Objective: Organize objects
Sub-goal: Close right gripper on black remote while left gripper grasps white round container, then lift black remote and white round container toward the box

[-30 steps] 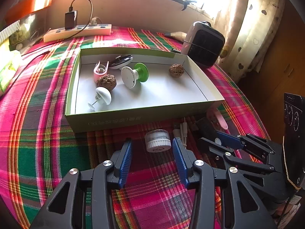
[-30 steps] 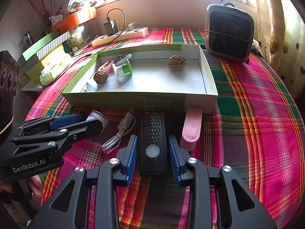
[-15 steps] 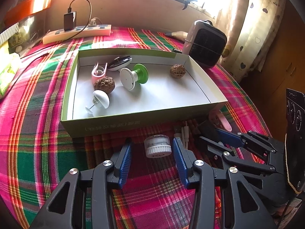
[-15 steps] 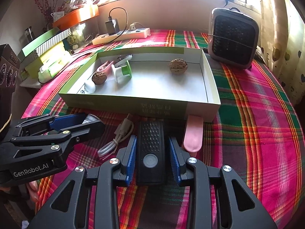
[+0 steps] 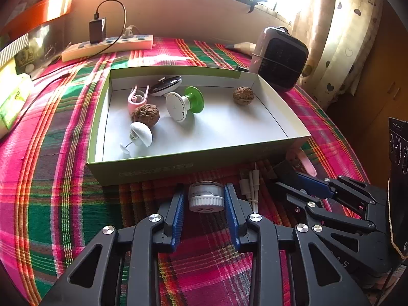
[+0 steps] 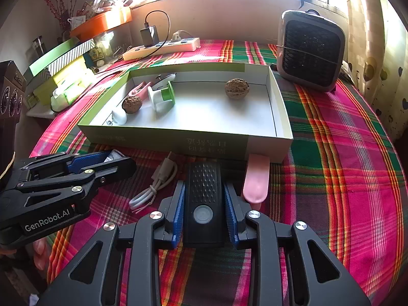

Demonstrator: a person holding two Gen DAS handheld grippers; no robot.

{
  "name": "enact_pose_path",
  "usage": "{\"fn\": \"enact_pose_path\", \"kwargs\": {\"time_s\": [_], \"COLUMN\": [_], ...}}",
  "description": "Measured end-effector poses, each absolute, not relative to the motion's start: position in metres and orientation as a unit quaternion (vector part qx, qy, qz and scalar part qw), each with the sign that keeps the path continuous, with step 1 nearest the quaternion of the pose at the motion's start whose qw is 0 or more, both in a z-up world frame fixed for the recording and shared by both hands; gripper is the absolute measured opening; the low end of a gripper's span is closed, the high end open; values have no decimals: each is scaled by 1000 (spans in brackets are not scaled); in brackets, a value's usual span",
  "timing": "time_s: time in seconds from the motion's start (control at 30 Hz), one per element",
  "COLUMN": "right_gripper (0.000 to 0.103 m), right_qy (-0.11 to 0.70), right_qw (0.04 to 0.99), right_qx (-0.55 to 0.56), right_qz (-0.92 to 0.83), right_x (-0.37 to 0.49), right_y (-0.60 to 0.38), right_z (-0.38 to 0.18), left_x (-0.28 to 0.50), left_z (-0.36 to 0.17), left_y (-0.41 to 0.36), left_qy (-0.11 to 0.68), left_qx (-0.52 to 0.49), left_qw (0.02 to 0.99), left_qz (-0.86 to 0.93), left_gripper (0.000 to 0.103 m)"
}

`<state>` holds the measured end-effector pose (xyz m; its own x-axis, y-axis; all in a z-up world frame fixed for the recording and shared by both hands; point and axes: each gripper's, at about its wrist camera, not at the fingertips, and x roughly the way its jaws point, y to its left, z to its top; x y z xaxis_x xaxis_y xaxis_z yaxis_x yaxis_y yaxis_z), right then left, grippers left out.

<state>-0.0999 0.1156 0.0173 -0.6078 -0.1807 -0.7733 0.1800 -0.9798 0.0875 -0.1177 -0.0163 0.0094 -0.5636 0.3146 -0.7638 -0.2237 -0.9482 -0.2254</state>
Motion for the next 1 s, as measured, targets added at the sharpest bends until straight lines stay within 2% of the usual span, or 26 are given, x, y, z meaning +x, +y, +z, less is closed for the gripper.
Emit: {"fn": "enact_pose_path", "kwargs": {"time_s": [1.0], "right_gripper": [28], "right_qy": [-1], "right_qw": [102], "right_qx": [427], "right_qz": [-899], "right_x": [-99], "right_y": [118], "right_z": [20], "left_x": [-112], "left_z": [17], "left_y": [-18], "left_qy": [-43], "left_qx": [-431], "left_qw": [152], "left_qz": [889], "left_gripper": [26]}}
